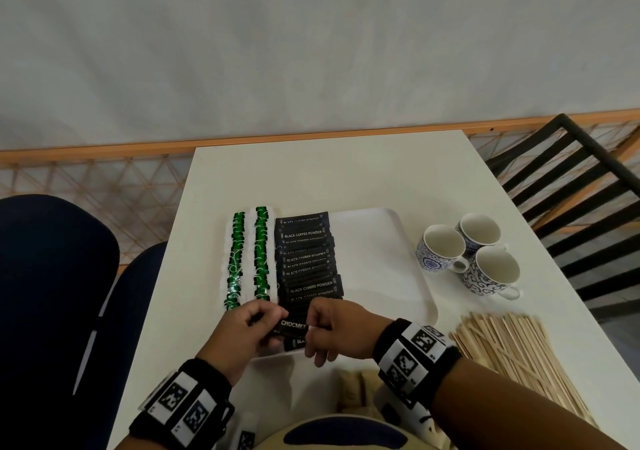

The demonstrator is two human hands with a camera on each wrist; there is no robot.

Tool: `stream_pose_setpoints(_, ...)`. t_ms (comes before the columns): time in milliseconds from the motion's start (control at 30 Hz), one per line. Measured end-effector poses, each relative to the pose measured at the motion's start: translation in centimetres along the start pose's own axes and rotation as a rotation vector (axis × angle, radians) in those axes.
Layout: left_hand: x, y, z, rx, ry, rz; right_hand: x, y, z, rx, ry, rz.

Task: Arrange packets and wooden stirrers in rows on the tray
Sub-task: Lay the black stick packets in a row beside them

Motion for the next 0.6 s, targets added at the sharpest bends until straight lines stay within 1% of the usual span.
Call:
stream_pose_setpoints(67, 0.1, 0.0, -0.3, -0.027, 0.055, 0.030, -0.4, -0.1, -0.3, -0.020, 0.042, 0.005)
stream_pose_setpoints(167, 0.0, 0.0, -0.3, -0.011, 0.171, 0.099, -0.9, -0.4, -0.7, -0.042, 0.196, 0.024)
stream_pose_setpoints(200, -0.1, 0.0, -0.3, -0.003, 0.200, 0.116, -1.0, -0.4, -0.8, -0.041, 0.196, 0.033)
stream_pose_setpoints(233, -0.1, 0.0, -0.2, 0.011, 0.224, 0.137, -1.2, -0.4, -1.0, -0.046, 0.142, 0.037)
stream_pose_setpoints(300, -0.2, 0.1, 0.0, 0.043, 0.331, 0.216, -1.8, -0.3, -1.4, -0.078, -0.068, 0.044)
stream_pose_setpoints(400, 0.0, 0.1, 0.1, 0.049, 0.643, 0.359, -3.0, -0.2, -2.0, -0.206, -0.352, 0.074)
stream_pose_setpoints(500, 0.8, 0.3, -0.3, 0.037, 0.938, 0.446, -3.8, -0.4, -1.9, -0.301, -0.458, 0.114)
stream_pose_setpoints(600, 1.6, 0.3, -0.5, 0.013, 1.100, 0.486, -4.6, 0.0, -1.2, -0.323, -0.508, 0.126)
Point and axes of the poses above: each hand's wrist, its own y-axis towards the middle knuckle, its own z-axis out of the palm, x = y × z, the point moved 5 cm from there along y, towards the middle knuckle, and after that the axes turned 14 degrees about -y, right-handed, at the moved point
